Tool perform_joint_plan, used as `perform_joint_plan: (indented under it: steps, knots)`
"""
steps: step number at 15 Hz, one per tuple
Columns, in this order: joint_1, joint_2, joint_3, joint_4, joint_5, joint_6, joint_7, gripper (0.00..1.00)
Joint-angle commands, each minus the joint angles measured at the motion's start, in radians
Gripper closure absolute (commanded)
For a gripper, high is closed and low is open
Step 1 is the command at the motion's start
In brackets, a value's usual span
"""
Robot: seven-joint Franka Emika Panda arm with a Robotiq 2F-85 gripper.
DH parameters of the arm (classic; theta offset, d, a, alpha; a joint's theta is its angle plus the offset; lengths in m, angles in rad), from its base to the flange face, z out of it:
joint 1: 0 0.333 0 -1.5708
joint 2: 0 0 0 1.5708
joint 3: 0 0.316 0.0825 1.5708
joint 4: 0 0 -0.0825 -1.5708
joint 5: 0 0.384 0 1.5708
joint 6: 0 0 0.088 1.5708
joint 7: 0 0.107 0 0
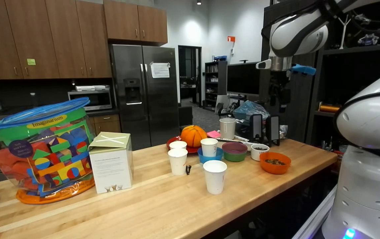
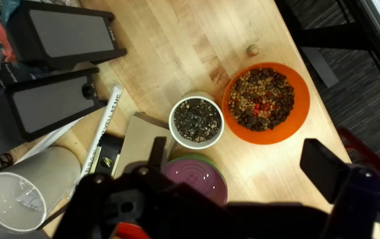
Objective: Push the bowl until it touches the cup
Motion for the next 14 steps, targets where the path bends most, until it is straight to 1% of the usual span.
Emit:
perform_joint_plan:
  steps: [1, 8, 10, 14]
  knots:
    - [-0.015, 0.005, 0.016, 0.001, 0.014, 0.0, -0.009, 0.0]
    - [-0.009, 0.007, 0.028, 0.0, 0.014, 0.0, -0.007, 0.0]
    - [-0.007, 0.01, 0.011, 0.001, 0.0, 0.0, -0.06, 0.0]
    - [-0.028, 0.013, -0.06, 0.029, 0.009, -0.023, -0.206, 0.0]
